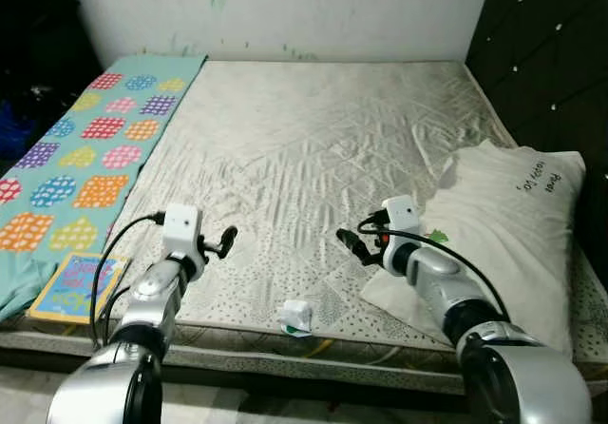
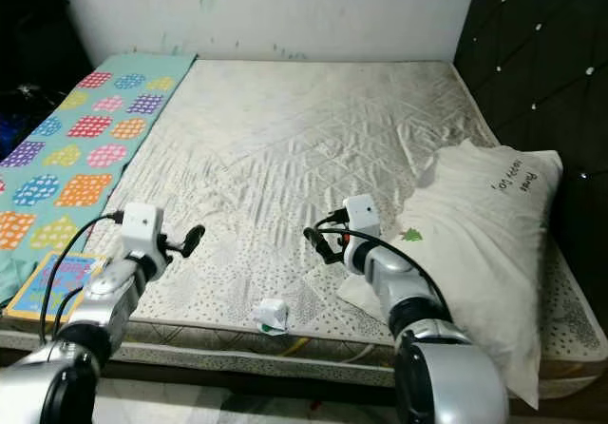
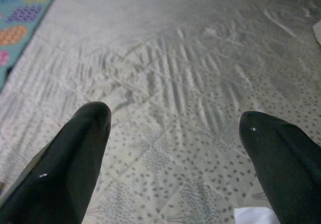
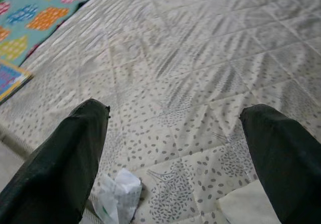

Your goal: Clean up the room

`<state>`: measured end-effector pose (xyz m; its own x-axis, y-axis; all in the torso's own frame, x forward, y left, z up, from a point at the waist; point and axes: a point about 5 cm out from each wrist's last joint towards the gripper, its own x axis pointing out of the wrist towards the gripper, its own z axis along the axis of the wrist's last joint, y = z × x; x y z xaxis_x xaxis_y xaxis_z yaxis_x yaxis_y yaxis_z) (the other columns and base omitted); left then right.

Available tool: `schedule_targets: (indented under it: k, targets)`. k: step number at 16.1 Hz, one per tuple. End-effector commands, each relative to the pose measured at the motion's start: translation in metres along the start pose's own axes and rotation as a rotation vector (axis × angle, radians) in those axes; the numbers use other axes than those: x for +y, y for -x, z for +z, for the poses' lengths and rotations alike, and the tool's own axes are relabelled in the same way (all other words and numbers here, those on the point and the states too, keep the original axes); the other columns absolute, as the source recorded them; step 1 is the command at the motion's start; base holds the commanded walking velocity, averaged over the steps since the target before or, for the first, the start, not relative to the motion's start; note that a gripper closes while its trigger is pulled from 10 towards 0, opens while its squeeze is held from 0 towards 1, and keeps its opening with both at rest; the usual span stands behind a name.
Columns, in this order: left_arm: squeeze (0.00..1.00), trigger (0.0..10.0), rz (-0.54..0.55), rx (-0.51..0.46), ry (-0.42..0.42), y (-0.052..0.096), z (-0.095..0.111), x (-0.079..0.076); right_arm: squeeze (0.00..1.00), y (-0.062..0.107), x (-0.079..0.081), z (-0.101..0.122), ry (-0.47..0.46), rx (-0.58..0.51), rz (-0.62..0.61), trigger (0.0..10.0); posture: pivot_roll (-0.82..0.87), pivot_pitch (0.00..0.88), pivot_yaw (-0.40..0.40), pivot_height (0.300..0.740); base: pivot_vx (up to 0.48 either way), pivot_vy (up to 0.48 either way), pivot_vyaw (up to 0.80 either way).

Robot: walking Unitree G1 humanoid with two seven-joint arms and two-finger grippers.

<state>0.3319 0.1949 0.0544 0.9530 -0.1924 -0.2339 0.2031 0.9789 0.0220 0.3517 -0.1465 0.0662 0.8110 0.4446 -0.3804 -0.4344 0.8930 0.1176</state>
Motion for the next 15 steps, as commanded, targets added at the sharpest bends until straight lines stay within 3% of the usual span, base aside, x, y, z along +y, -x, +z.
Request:
schedule_targets:
  k: [1, 3, 5, 7, 9, 11, 13, 14, 15]
  targets:
    - [0.0, 10.0, -0.004, -0.06, -0.005, 0.004, 0.004, 0.003, 0.0, 0.003, 0.003, -0.011, 0.025, 0.042, 0.054, 10.0, -0.1, 0.0, 0.02, 0.74, 0.0, 0.0, 0.0]
    - [0.0, 10.0, 0.03, -0.085, -0.006, 0.012, -0.003, 0.002, 0.0, 0.004, 0.011, -0.014, 0.059, 0.012, 0.119, 10.0, -0.09, 0.0, 0.015, 0.74, 0.0, 0.0, 0.0]
    - [0.0, 10.0, -0.052, -0.184, 0.036, 0.03, -0.002, -0.005, 0.0, 0.009, 0.012, -0.009, 0.064, -0.088, 0.117, 10.0, -0.06, 0.0, -0.002, 0.74, 0.0, 0.0, 0.0]
    - [0.0, 10.0, 0.02, -0.277, -0.034, 0.048, 0.003, -0.012, 0.0, 0.012, 0.002, -0.004, -0.059, -0.151, 0.014, 10.0, -0.05, 0.0, -0.014, 0.74, 0.0, 0.0, 0.0]
    - [0.0, 10.0, 0.094, -0.321, -0.049, 0.054, 0.007, -0.01, 0.0, 0.018, -0.001, -0.003, -0.09, -0.202, -0.08, 10.0, -0.06, 0.0, -0.031, 0.74, 0.0, 0.0, 0.0]
    - [0.0, 10.0, 0.153, -0.355, -0.013, 0.059, 0.016, -0.006, 0.0, 0.03, -0.005, -0.002, -0.043, -0.269, -0.209, 10.0, -0.07, 0.0, -0.044, 0.74, 0.0, 0.0, 0.0]
    - [0.0, 10.0, 0.196, -0.353, -0.066, 0.069, 0.025, -0.006, 0.0, 0.05, -0.006, 0.011, 0.068, -0.362, -0.219, 10.0, -0.08, 0.0, -0.048, 0.74, 0.0, 0.0, 0.0]
    - [0.0, 10.0, 0.168, -0.336, -0.067, 0.073, 0.024, -0.007, 0.0, 0.053, -0.006, 0.013, 0.038, -0.373, -0.221, 10.0, -0.08, 0.0, -0.049, 0.74, 0.0, 0.0, 0.0]
    - [0.0, 10.0, 0.009, -0.327, -0.034, 0.081, 0.019, -0.017, 0.0, 0.058, -0.008, 0.02, 0.059, -0.396, -0.257, 10.0, -0.07, 0.0, -0.059, 0.74, 0.0, 0.0, 0.0]
